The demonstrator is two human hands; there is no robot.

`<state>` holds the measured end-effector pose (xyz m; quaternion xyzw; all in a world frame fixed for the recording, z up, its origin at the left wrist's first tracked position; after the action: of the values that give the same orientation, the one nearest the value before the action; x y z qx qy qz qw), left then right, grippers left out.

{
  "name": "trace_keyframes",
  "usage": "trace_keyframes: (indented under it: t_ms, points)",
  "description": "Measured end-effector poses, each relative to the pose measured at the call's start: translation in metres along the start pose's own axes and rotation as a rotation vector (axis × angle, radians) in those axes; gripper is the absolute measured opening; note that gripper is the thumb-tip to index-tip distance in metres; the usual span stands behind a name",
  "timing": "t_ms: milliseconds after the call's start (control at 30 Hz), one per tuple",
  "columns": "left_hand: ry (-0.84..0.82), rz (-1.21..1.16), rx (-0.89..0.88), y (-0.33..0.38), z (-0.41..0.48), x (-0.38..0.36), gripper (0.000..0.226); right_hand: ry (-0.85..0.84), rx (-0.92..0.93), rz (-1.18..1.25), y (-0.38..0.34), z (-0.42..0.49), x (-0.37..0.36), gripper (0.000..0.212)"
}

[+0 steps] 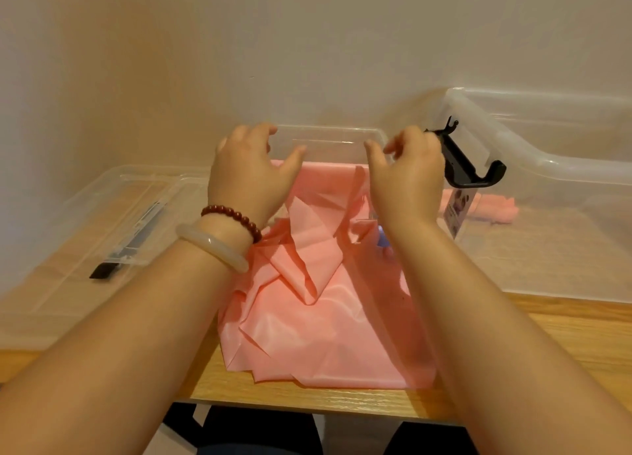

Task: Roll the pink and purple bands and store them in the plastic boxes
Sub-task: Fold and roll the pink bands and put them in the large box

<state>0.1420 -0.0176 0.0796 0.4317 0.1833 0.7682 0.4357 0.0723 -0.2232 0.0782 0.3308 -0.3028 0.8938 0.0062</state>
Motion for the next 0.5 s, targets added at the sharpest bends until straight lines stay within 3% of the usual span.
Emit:
trace_keyframes:
  t_ms: [133, 267, 367, 500]
  points:
    - [-0.007, 0.061, 0.034, -0.01, -0.027, -0.011, 0.067, -0.212, -0.074, -0.025, 0.013, -0.033, -0.022, 0.038]
    - [0.016, -0.163, 0.053, -0.016, -0.03, -0.017, 0.044, -0.329, -0.259, 0.167, 0.019, -0.044, -0.049, 0.039]
    - [0.063, -0.347, 0.144, -0.023, -0.031, -0.013, 0.037, -0.31, -0.349, 0.322, 0.02, -0.045, -0.057, 0.027]
    - [0.118, -0.701, 0.316, -0.041, -0.035, -0.012, 0.026, -0.175, -0.307, 0.472, 0.014, -0.046, -0.035, 0.022]
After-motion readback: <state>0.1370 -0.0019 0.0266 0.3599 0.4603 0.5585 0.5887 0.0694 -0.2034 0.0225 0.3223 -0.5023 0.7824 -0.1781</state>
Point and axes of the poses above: each hand's wrist, its own z-axis towards the middle knuckle, its own x-axis out of the back of the hand, y = z × x, the point moved 8 cm from there along z, towards the middle knuckle, and after that the axes turned 14 degrees about -z, right-handed, at the moved point
